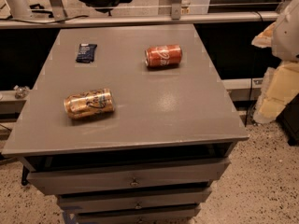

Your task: Place coke can upright

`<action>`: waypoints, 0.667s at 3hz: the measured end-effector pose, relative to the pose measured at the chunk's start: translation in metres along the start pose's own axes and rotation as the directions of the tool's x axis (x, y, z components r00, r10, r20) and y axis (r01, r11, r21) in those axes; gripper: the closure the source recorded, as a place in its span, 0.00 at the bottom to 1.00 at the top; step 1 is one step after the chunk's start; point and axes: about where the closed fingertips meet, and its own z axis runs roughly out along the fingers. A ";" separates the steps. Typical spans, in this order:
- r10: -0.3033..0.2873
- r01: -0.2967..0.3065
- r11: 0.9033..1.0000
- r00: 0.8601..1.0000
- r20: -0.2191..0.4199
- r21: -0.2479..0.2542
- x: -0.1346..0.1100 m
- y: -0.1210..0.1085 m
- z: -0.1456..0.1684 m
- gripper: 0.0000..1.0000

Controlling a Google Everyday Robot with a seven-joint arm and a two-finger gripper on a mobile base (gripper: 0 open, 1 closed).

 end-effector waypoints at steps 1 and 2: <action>-0.003 0.003 1.000 1.000 0.002 0.004 -0.001 -0.001 0.000 0.00; -0.052 0.052 0.998 0.998 0.019 0.023 -0.018 -0.018 0.014 0.00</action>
Offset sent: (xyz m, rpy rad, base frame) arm 0.0623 0.0339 -0.0198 -0.0063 -0.0625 0.1252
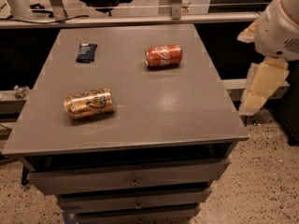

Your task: Place coke can upright

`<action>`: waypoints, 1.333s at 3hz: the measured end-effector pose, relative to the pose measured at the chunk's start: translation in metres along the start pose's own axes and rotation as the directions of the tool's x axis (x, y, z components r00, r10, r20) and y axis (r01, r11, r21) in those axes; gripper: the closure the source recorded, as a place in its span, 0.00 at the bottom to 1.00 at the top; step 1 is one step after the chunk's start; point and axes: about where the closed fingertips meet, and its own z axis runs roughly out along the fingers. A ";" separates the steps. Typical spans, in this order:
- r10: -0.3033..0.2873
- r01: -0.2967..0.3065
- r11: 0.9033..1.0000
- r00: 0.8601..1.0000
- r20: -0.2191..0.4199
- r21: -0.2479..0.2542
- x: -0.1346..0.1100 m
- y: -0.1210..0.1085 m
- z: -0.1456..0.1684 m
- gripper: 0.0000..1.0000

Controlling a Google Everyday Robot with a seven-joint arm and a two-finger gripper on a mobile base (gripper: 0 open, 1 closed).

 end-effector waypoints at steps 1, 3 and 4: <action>-0.064 0.064 0.998 0.998 0.030 0.013 -0.028 -0.031 0.028 0.00; -0.170 0.168 0.985 0.983 0.077 0.022 -0.082 -0.097 0.095 0.00; -0.217 0.216 0.976 0.971 0.097 0.018 -0.109 -0.124 0.121 0.00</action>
Offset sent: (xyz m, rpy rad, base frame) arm 0.1510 0.0788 -0.0468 0.0245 -0.0682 0.2019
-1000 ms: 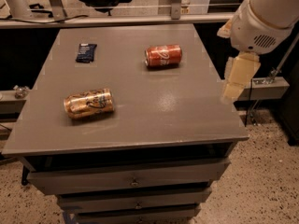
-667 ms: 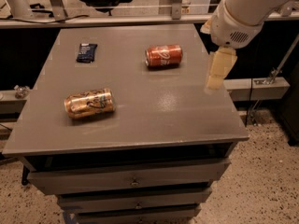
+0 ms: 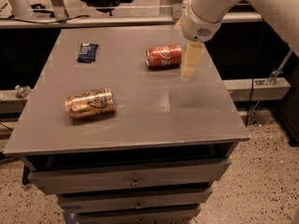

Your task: Place coke can upright

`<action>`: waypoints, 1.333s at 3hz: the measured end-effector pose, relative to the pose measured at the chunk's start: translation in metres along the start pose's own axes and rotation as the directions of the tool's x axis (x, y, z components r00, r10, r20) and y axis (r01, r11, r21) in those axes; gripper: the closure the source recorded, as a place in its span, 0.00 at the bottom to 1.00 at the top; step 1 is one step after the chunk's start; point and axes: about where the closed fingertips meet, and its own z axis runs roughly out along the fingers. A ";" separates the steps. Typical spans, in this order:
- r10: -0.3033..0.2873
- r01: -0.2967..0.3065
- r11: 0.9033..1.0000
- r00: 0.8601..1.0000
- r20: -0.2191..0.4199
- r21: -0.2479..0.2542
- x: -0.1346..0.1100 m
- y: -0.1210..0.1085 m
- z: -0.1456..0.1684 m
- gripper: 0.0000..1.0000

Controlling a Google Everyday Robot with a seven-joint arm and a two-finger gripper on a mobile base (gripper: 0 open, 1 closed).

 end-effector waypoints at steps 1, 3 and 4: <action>-0.046 0.046 0.999 0.999 0.009 -0.009 -0.019 -0.029 0.025 0.00; -0.104 0.103 0.994 0.995 -0.010 -0.043 -0.038 -0.063 0.074 0.00; -0.114 0.112 0.992 0.993 -0.032 -0.063 -0.035 -0.069 0.092 0.00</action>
Offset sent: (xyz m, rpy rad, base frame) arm 0.0943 0.0646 -0.0354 -0.0475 0.0132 0.1136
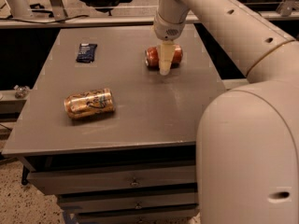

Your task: Place coke can upright

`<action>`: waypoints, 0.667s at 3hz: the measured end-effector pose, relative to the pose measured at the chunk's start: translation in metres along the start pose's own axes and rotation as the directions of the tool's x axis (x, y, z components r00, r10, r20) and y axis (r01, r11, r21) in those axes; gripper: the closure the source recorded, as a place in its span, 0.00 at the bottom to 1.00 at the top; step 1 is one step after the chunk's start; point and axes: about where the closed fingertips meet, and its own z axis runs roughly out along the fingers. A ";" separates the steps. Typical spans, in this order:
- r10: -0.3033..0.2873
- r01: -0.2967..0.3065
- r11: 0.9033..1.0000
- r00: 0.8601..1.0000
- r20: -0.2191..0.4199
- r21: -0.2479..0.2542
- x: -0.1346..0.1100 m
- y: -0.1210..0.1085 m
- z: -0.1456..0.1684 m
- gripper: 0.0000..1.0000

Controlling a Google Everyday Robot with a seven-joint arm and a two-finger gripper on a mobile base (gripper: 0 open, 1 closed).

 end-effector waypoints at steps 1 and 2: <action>0.004 -0.005 1.000 1.000 -0.029 -0.020 0.006 -0.004 0.013 0.18; 0.020 -0.023 0.999 0.998 -0.060 -0.042 0.011 -0.005 0.022 0.41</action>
Offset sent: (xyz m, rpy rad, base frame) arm 0.0174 -0.0136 -0.0241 -0.0967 0.0667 -0.0650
